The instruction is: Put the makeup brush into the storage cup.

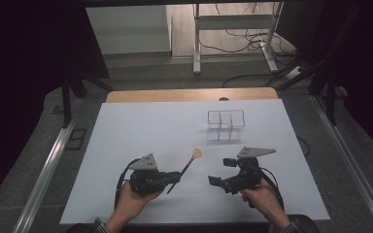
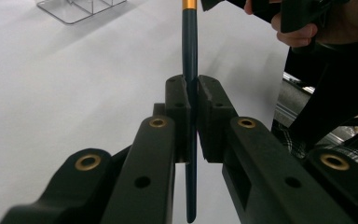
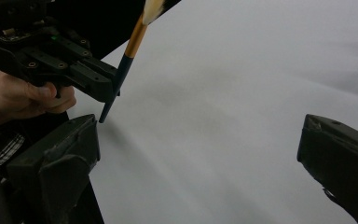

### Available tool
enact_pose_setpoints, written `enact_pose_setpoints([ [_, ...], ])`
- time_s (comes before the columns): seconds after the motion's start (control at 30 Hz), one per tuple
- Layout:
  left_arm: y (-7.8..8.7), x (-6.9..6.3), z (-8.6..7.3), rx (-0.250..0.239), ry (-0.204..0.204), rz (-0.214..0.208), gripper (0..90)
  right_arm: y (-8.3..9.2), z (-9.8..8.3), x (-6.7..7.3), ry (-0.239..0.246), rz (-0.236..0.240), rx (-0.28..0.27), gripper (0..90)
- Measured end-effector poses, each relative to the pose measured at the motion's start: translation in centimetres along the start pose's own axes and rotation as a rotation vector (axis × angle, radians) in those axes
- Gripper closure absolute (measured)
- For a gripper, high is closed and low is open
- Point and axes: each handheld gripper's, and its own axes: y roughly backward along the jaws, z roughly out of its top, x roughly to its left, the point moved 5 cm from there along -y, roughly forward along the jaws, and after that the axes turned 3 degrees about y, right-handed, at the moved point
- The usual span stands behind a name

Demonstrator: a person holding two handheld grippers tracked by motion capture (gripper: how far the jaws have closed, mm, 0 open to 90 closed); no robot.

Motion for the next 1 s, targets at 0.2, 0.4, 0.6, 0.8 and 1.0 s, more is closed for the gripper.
enact_pose_setpoints([
  [0.2, -0.3, -0.1, 0.0, -0.001, 0.001, -0.012, 84.3, -1.0, 0.3, 0.5, 0.007, 0.014, 0.007, 0.0],
  [0.4, -0.5, -0.3, 0.0, 0.0, 0.0, -0.019, 84.3, -1.6, 0.6, 1.1, 0.006, 0.032, 0.015, 0.0],
  [0.6, -0.7, -0.4, 0.0, 0.009, -0.008, -0.022, 84.3, -2.2, 1.0, 1.5, 0.001, 0.046, 0.016, 0.4],
  [0.8, -0.8, -0.5, 0.0, 0.009, -0.01, -0.023, 84.3, -2.9, 1.4, 1.8, -0.012, 0.07, 0.016, 1.2],
  [1.0, -0.9, -0.6, 0.0, 0.01, -0.012, -0.032, 84.3, -3.7, 1.6, 2.2, -0.016, 0.082, 0.024, 1.2],
])
